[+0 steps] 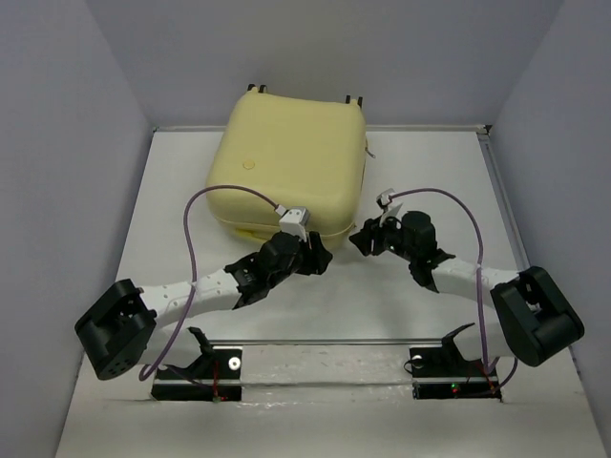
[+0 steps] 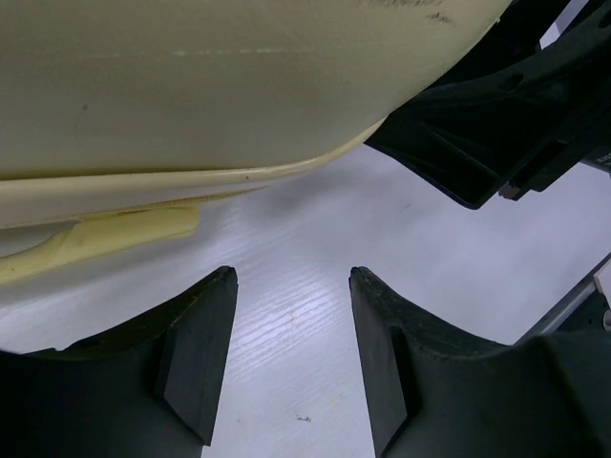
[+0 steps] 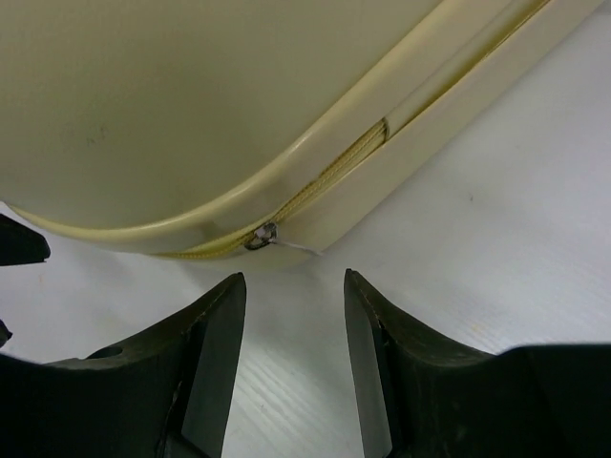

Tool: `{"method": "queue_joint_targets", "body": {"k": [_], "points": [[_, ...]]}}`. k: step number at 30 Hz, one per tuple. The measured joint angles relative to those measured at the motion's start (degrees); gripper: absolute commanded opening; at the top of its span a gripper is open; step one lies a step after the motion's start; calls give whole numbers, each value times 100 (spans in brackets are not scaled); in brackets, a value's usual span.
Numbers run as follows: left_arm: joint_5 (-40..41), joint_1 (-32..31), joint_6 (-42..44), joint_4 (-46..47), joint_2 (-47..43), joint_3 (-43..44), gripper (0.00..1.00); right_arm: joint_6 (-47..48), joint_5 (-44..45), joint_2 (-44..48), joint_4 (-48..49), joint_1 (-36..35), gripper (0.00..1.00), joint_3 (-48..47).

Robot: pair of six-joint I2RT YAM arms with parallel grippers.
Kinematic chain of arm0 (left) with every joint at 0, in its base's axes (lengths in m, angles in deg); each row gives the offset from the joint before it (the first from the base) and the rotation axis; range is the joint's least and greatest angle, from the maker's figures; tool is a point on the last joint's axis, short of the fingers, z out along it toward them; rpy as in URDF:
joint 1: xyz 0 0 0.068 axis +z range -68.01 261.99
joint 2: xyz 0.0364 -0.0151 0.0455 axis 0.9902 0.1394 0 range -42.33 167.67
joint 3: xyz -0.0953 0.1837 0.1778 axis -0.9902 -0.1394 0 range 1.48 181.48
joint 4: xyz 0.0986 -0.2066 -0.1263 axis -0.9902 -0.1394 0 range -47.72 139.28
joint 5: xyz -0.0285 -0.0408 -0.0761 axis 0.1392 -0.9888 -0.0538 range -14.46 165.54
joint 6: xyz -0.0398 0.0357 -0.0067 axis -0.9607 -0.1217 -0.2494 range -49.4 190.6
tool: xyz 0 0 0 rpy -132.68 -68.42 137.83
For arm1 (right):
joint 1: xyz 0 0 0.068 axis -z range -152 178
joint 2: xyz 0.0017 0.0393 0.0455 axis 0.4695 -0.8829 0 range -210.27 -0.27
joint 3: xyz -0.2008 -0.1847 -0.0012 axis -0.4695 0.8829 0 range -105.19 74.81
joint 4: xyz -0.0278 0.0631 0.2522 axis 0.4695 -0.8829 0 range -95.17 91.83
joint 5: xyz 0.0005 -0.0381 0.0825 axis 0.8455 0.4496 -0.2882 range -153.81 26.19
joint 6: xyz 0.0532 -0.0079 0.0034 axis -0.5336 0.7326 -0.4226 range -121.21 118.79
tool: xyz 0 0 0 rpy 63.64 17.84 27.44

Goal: Pack the luggage

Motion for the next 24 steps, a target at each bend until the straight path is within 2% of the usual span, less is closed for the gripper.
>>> {"method": "queue_joint_targets", "body": {"k": [4, 7, 8, 9, 10, 14, 24], "points": [[39, 0, 26, 87, 83, 83, 61, 151, 33, -101, 114, 59, 51, -162], [103, 0, 50, 114, 144, 138, 61, 247, -17, -186, 120, 116, 42, -229], [111, 0, 59, 116, 153, 144, 61, 258, -72, -192, 131, 120, 42, -232], [133, 2, 63, 116, 162, 149, 61, 295, -96, -199, 144, 120, 34, -234], [168, 2, 74, 116, 175, 157, 61, 315, -162, -214, 168, 120, 31, -243], [251, 50, 120, 118, 286, 258, 61, 326, -398, -319, 293, 120, 7, -271], [483, 164, 160, 144, 597, 560, 60, -85, -341, -229, 612, 26, 7, -57]]}}
